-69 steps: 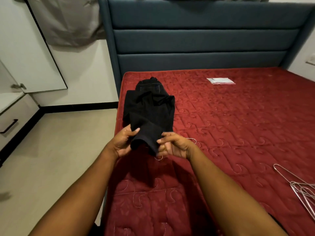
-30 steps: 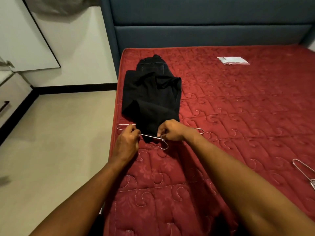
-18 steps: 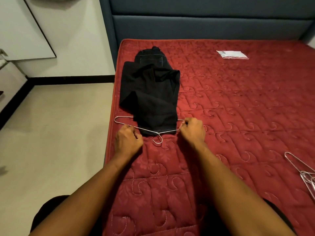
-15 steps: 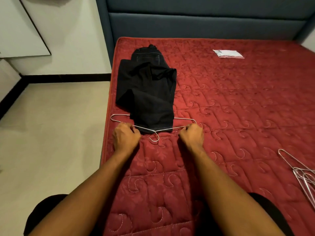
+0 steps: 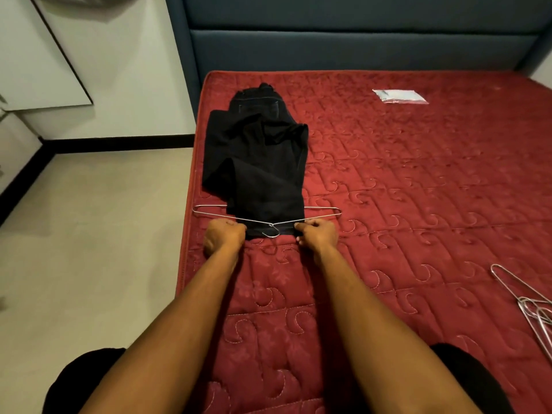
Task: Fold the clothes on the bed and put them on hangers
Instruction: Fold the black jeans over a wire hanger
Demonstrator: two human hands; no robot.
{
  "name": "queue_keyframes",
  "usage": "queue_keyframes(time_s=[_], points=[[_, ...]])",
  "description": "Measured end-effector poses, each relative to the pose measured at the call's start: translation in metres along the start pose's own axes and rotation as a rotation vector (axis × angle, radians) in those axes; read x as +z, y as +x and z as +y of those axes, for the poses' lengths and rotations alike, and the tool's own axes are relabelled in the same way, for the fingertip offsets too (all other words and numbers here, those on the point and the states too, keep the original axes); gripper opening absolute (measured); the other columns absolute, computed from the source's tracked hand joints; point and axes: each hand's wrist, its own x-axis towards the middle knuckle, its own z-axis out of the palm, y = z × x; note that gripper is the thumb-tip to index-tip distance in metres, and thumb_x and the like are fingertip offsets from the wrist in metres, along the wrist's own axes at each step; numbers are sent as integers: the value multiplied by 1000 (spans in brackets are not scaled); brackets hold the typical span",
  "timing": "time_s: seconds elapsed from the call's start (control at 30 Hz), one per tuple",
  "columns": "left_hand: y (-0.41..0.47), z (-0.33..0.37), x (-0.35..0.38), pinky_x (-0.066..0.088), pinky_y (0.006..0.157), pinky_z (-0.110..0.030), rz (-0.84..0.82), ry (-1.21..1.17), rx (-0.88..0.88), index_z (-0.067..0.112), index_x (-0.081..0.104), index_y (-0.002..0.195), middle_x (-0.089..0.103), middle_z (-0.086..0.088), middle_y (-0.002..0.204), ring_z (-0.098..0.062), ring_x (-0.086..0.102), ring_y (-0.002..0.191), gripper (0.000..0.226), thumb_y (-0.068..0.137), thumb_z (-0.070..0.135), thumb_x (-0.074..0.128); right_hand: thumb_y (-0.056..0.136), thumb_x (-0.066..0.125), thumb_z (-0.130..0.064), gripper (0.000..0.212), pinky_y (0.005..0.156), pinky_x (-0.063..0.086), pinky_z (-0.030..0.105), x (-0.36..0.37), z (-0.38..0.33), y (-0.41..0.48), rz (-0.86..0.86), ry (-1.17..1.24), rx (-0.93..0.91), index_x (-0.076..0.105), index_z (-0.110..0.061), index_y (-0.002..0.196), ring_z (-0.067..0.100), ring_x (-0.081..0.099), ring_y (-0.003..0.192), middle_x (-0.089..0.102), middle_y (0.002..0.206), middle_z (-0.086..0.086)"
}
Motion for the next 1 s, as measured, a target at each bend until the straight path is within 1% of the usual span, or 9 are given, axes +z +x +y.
queue_keyframes(time_s=[0.13, 0.3, 0.4, 0.5, 0.57, 0.67, 0.77, 0.83, 1.0], points=[[-6, -1, -14, 63, 68, -41, -113, 52, -15, 11, 65, 53, 66, -9, 50, -29, 72, 57, 33, 76, 28, 82, 81, 78, -3, 24, 37, 39, 20, -19, -4, -14, -166, -82, -20, 64, -8, 62, 12, 48, 32, 56, 47, 9], [-22, -7, -46, 58, 46, -39, -335, 126, -62, 1, 60, 64, 63, -18, 56, -34, 68, 48, 24, 73, -1, 82, 77, 82, -3, 28, 35, 38, 18, -31, 1, -37, -285, -257, -7, 60, -9, 61, 13, 52, 32, 57, 48, 7], [-39, -6, -70, 63, 55, -43, -442, 260, -115, -4, 63, 75, 64, -16, 54, -35, 70, 51, 19, 74, -6, 82, 79, 81, -4, 34, 35, 37, 15, -35, 4, -58, -368, -380, 35, 56, -10, 56, 13, 49, 30, 57, 45, 7], [-61, -1, -94, 57, 49, -29, -636, 457, -152, -5, 61, 86, 65, -18, 78, -25, 67, 50, 13, 87, 1, 74, 87, 77, -11, 22, 41, 42, 15, -45, 2, -81, -646, -525, 207, 64, -11, 69, 7, 58, 40, 64, 58, 1], [-65, -2, -103, 52, 47, -26, -660, 467, -146, -1, 61, 87, 64, -14, 77, -23, 64, 52, 21, 89, 13, 77, 91, 75, -21, 14, 49, 47, 17, -49, 1, -89, -721, -538, 274, 65, -13, 86, 8, 66, 50, 66, 75, 0], [-61, -19, -101, 41, 51, -25, -489, 372, 4, 7, 59, 67, 61, -10, 57, -22, 54, 43, 41, 81, 36, 85, 89, 80, -29, 31, 49, 48, 26, -41, 13, -88, -450, -363, 122, 58, -10, 77, 18, 61, 44, 62, 71, 9], [-60, -37, -94, 41, 57, -28, -378, 455, 215, 14, 51, 53, 53, -5, 51, -21, 49, 48, 48, 85, 29, 83, 94, 73, -17, 30, 45, 50, 27, -33, 20, -94, -361, -448, -26, 59, -8, 68, 15, 58, 40, 62, 57, 8], [-62, -36, -102, 40, 54, -27, -465, 510, 188, 13, 54, 54, 52, -5, 53, -20, 47, 49, 44, 86, 24, 82, 94, 69, -12, 27, 42, 47, 21, -40, 18, -102, -461, -469, 25, 59, -8, 69, 12, 63, 42, 63, 49, 3], [-69, -26, -134, 29, 50, -22, -769, 765, 15, 16, 58, 56, 44, -1, 51, -12, 36, 46, 43, 81, 40, 84, 102, 57, -20, 14, 65, 48, 21, -62, 7, -119, -862, -687, 228, 64, -16, 91, 11, 71, 62, 73, 67, -3]])
